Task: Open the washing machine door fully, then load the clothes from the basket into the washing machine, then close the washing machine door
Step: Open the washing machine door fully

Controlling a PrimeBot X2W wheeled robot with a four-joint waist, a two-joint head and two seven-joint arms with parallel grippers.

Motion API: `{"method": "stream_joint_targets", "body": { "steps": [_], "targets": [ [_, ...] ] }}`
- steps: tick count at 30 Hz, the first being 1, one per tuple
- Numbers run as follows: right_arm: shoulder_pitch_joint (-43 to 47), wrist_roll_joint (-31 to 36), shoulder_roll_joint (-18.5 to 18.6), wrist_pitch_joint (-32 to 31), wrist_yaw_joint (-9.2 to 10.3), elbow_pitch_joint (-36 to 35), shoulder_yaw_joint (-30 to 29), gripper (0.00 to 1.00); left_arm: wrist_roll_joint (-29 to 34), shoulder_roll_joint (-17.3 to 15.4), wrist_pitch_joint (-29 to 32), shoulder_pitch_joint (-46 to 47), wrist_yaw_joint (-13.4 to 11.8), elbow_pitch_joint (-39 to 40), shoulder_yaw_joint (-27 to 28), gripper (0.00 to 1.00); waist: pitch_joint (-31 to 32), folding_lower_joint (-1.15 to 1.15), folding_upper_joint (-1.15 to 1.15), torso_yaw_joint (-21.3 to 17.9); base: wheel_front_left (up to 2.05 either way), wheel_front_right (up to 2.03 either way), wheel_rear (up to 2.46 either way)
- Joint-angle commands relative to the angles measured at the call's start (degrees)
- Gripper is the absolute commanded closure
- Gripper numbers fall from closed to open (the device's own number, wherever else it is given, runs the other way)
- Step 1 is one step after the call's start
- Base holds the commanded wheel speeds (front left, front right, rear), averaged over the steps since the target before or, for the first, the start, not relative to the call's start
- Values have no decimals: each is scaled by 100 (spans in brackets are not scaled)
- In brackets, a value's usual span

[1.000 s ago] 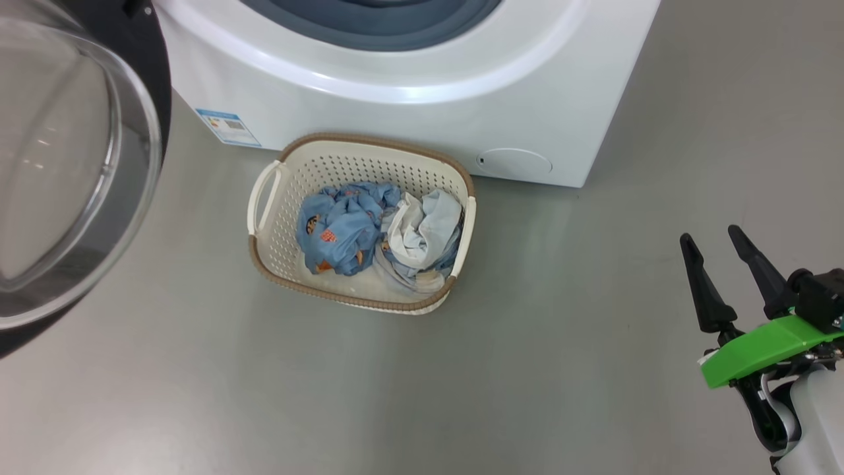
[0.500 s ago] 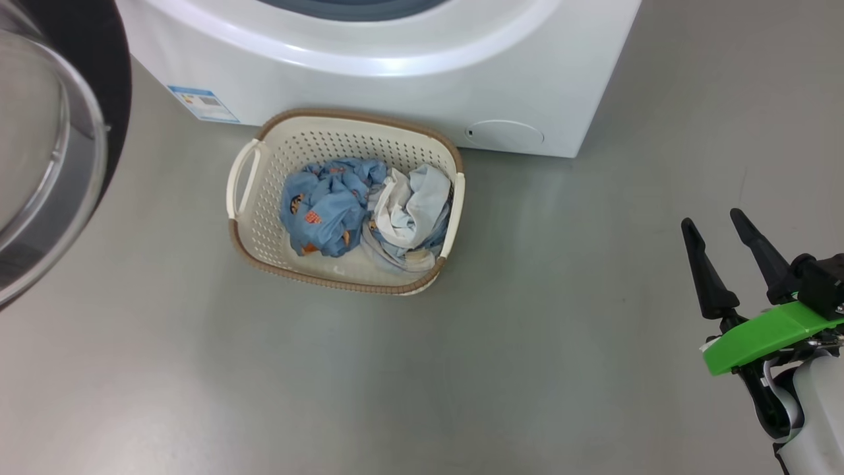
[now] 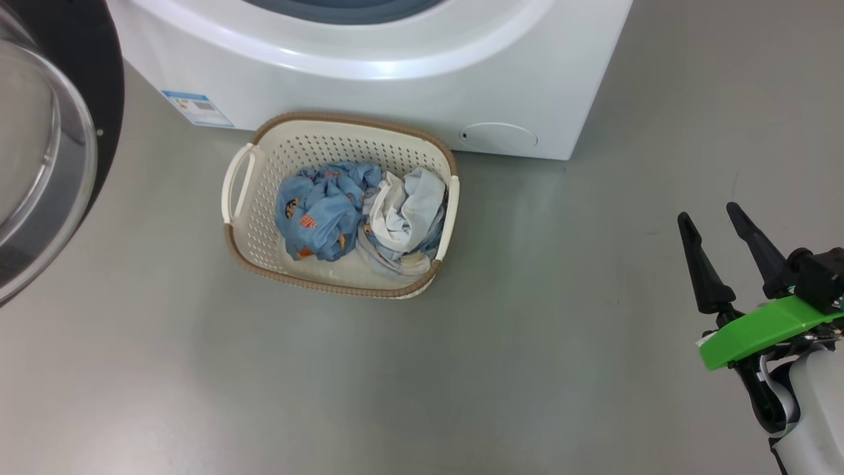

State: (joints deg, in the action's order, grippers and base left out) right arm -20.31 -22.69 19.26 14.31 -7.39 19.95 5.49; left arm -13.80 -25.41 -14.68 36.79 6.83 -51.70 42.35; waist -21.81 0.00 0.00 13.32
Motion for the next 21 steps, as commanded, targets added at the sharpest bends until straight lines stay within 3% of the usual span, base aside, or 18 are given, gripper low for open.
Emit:
{"method": "stream_joint_targets", "body": {
  "steps": [1, 8, 21],
  "targets": [
    [54, 60, 7, 69, -10, -101, 130, 0, 92, -453, -32, -6, -5, 119, 114, 100, 71, 0, 0, 14, 0, 0, 0],
    [200, 26, -37, 69, -10, -71, 140, 0, 55, -74, -32, -416, 57, 384, 40, 100, 383, 0, 0, 83, 0, 0, 0],
    [498, -43, -59, 69, -10, -41, 137, 0, -690, 415, -32, -1564, 65, 1399, -975, 100, 906, 0, 0, 181, 0, 0, 0]
  ]
}}
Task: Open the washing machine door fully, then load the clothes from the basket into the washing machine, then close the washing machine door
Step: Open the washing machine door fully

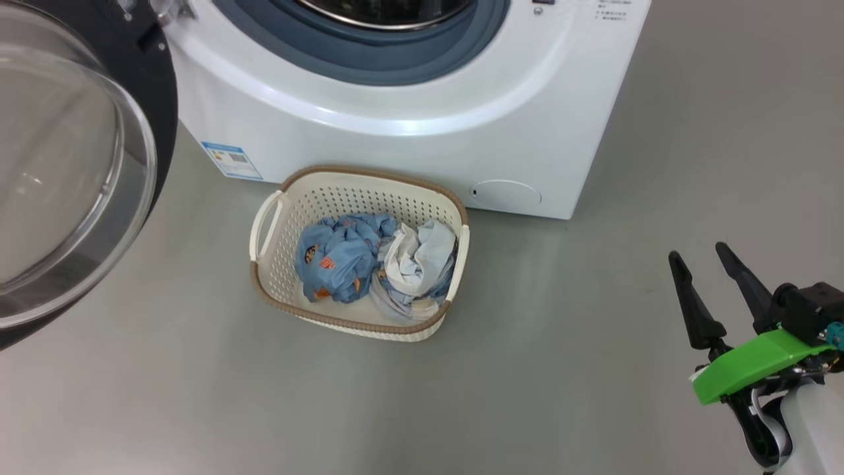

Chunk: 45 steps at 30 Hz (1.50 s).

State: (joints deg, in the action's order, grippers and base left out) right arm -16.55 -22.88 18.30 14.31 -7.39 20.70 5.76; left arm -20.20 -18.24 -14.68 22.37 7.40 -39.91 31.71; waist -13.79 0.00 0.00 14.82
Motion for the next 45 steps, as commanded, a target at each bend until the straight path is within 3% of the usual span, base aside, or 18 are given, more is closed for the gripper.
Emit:
{"method": "stream_joint_targets", "body": {
  "steps": [1, 4, 5, 6, 8, 10, 29, 45],
  "targets": [
    [142, -29, 34, 69, -10, -117, 108, 0, -40, -279, -32, -215, 8, 284, -11, 100, 130, 0, 0, 35, 0, 0, 0],
    [187, -42, 25, 69, -10, -110, 114, 0, -82, -174, -32, -394, 8, 446, -174, 100, 215, 0, 0, 38, 0, 0, 0],
    [199, -47, 22, 69, -10, -105, 119, 0, -103, -136, -32, -444, 8, 510, -216, 89, 244, 0, 0, 34, 0, 0, 0],
    [212, -53, 17, 69, -10, -104, 123, 0, -108, -100, -32, -498, 8, 581, -244, 77, 278, 0, 0, 24, 0, 0, 0],
    [233, -65, 5, 69, -10, -116, 122, 0, -123, -21, -32, -604, 8, 747, -327, 32, 329, 0, 0, -9, 0, 0, 0],
    [256, -78, -10, 69, -10, -125, 116, 0, -146, 57, -32, -708, 8, 895, -431, 0, 376, 0, 0, -51, 0, 0, 0],
    [444, -125, -79, 69, -10, -196, 17, 0, -493, 432, -32, -1530, 9, 2049, -2013, 0, 670, 0, 0, -790, 0, 0, 0],
    [578, -139, -113, 69, -10, -275, -77, 0, -631, 382, -32, -1658, 9, 2326, -2949, 0, 721, 0, 0, -1447, 0, 0, 0]
  ]
}}
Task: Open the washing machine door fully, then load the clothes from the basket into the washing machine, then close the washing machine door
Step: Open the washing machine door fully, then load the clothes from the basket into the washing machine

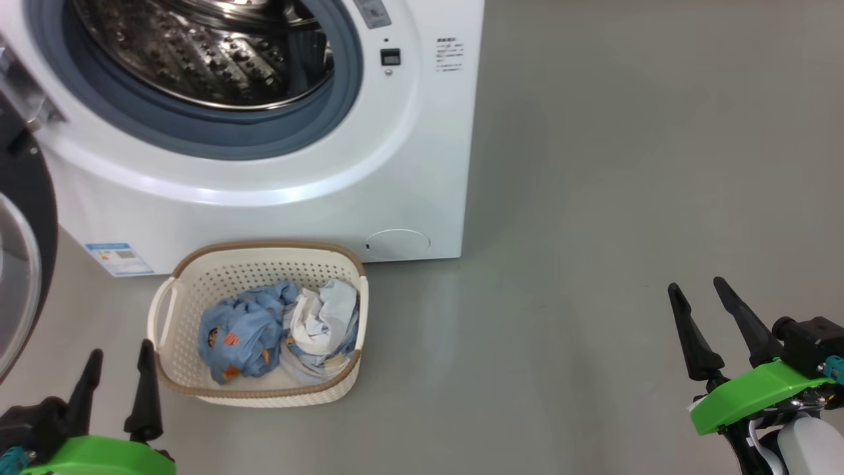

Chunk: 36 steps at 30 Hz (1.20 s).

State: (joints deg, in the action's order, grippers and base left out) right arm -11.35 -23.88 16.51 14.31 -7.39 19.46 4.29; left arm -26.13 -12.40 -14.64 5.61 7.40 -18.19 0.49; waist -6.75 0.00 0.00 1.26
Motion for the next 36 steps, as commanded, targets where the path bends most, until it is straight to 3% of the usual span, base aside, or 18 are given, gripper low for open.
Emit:
{"method": "stream_joint_targets", "body": {
  "steps": [1, 14, 36],
  "targets": [
    [66, -42, 65, 69, -10, -153, 64, 0, -39, -206, -36, 8, 9, 162, 128, 0, 23, 0, 0, -129, 0, 0, 0],
    [213, -45, 49, 69, -10, -195, -2, 0, -122, -239, -36, -62, 9, 248, -226, 0, 76, 0, 0, -393, 0, 0, 0],
    [141, 3, -14, 69, -10, -234, -86, 0, -228, -280, -36, 68, 9, 256, -278, 0, -10, 0, 0, -381, 1, -4, 3]
  ]
}}
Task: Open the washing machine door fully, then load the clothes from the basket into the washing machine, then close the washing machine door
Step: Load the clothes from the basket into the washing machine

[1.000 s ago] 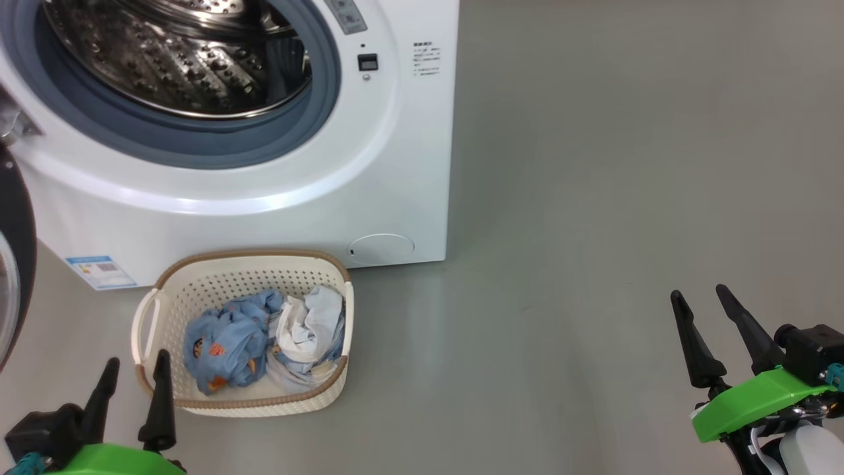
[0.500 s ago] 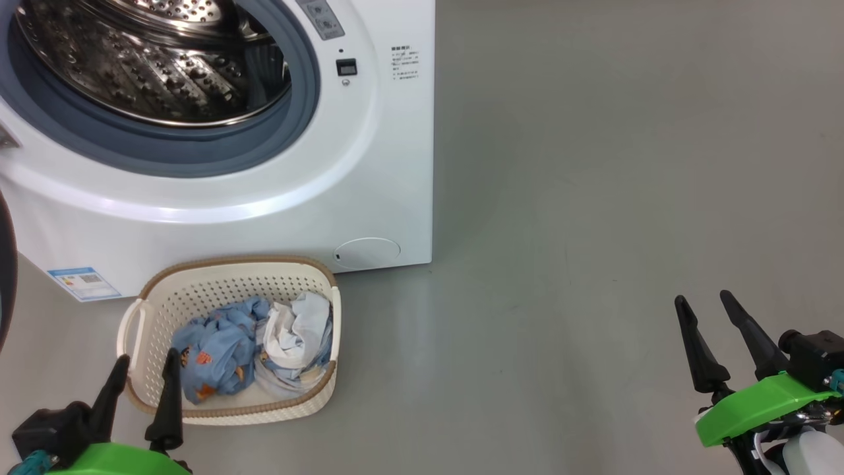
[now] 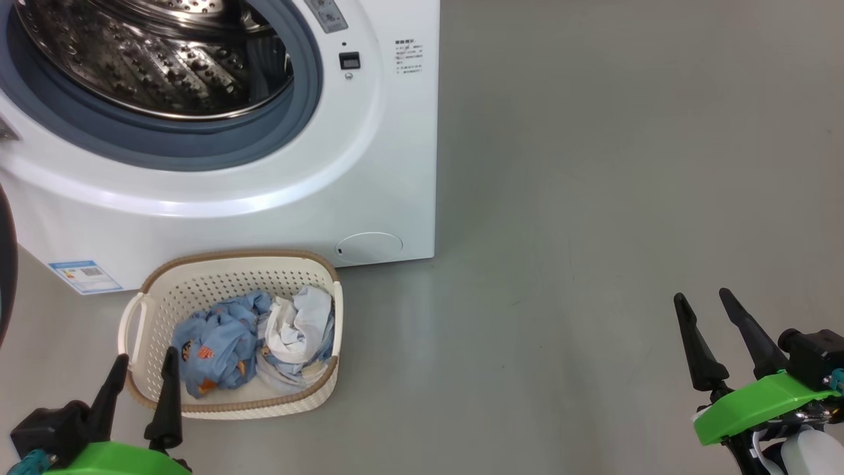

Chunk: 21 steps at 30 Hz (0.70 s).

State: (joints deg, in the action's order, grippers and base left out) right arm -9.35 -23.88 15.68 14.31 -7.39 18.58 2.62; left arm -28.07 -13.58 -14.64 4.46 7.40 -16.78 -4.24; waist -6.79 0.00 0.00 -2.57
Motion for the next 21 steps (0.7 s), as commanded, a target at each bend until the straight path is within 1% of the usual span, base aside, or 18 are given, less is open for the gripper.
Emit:
{"method": "stream_joint_targets", "body": {
  "steps": [1, 6, 21],
  "targets": [
    [-65, 2, 68, 69, -10, -147, 83, 0, -52, -165, -36, 191, 9, 107, 184, 0, -12, 0, 0, 5, 19, -72, 53],
    [-101, -1, 64, 69, -10, -145, 97, 0, -107, -202, -36, 235, 9, 83, 118, 0, -49, 0, 0, 14, 46, -127, 81],
    [-164, 7, 24, 69, -10, -148, 118, 0, -123, -222, -36, 334, 9, 53, 138, 0, -113, 0, 0, 0, 87, -158, 71]
  ]
}}
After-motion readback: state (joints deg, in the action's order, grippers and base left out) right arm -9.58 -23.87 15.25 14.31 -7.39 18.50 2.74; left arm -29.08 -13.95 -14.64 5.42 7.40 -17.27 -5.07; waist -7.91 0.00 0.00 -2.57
